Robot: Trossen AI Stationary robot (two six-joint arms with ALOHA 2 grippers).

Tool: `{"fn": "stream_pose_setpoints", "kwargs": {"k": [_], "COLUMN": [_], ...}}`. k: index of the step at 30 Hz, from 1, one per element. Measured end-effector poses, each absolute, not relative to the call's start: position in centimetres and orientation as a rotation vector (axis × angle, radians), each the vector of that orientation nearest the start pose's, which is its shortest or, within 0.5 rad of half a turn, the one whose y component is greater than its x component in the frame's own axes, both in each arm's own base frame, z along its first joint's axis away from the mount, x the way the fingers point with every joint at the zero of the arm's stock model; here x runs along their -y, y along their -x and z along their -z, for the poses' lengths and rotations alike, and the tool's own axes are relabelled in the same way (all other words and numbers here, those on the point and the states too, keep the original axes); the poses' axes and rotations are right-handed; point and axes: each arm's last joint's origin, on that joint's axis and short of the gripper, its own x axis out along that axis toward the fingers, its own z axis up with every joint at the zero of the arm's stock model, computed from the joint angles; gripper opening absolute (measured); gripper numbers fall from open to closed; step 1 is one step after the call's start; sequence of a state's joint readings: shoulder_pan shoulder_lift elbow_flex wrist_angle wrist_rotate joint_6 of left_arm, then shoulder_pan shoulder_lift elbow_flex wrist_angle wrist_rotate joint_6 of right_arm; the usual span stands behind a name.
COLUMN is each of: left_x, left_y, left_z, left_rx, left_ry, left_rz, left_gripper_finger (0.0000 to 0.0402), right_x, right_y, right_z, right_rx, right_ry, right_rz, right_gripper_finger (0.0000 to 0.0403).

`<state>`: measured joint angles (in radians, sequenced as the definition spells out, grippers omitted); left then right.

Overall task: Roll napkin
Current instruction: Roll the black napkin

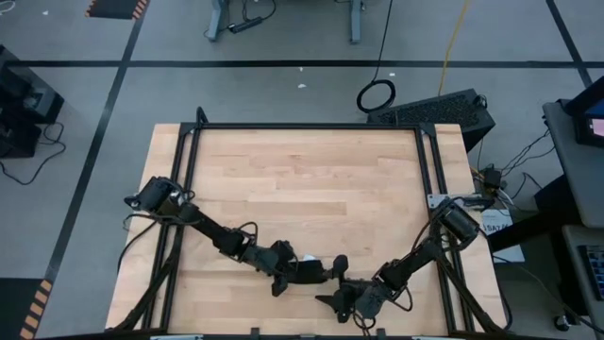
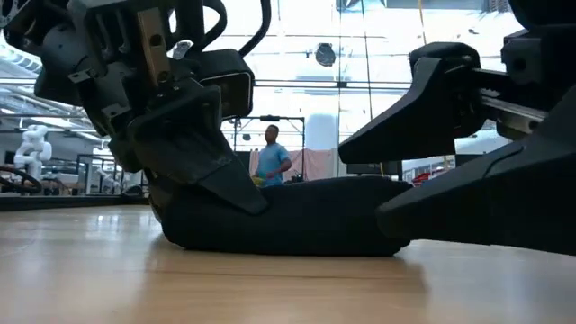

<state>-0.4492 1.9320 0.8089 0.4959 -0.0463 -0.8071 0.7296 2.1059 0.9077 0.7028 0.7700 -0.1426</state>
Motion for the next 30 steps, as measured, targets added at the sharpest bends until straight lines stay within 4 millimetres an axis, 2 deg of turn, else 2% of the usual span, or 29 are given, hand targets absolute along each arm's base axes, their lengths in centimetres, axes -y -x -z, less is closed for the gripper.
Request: {"fn": "stream_pose_setpoints", "kwargs": {"k": [4,8,18,24,27,30], "left_x": [15.2,15.4,16.2,16.2,16.4,16.7], "left_y": [-31.7,-31.7,-31.3,-31.3,-31.2,-31.0], "left_z": [-9.9,-9.9,-10.0,-10.0,-10.0,-9.9], "left_rx": [-0.731,-0.732,-0.734,-0.711,-0.698,-0.693], "left_ry": [0.641,0.665,0.654,0.578,0.539,0.491], "left_rz": [0.119,0.129,0.149,0.150,0.146,0.161], "left_gripper_finger": [0.0044,0.0044,0.0044,0.0046,0.0059,0.0091], "right_x": [-23.0,-22.1,-21.3,-20.8,-20.7,-20.7], "right_y": [-30.0,-30.8,-31.2,-31.5,-31.6,-31.6], "right_z": [-7.8,-7.3,-6.9,-6.7,-6.7,-6.8], "right_rx": [-0.379,-0.402,-0.447,-0.466,-0.469,-0.467], "right_ry": [0.460,0.386,0.285,0.218,0.188,0.155], "right_rz": [0.029,0.030,0.026,0.002,-0.002,0.008], "right_gripper_finger": [0.0312,0.0294,0.0207,0.0150,0.0111,0.0072]}}
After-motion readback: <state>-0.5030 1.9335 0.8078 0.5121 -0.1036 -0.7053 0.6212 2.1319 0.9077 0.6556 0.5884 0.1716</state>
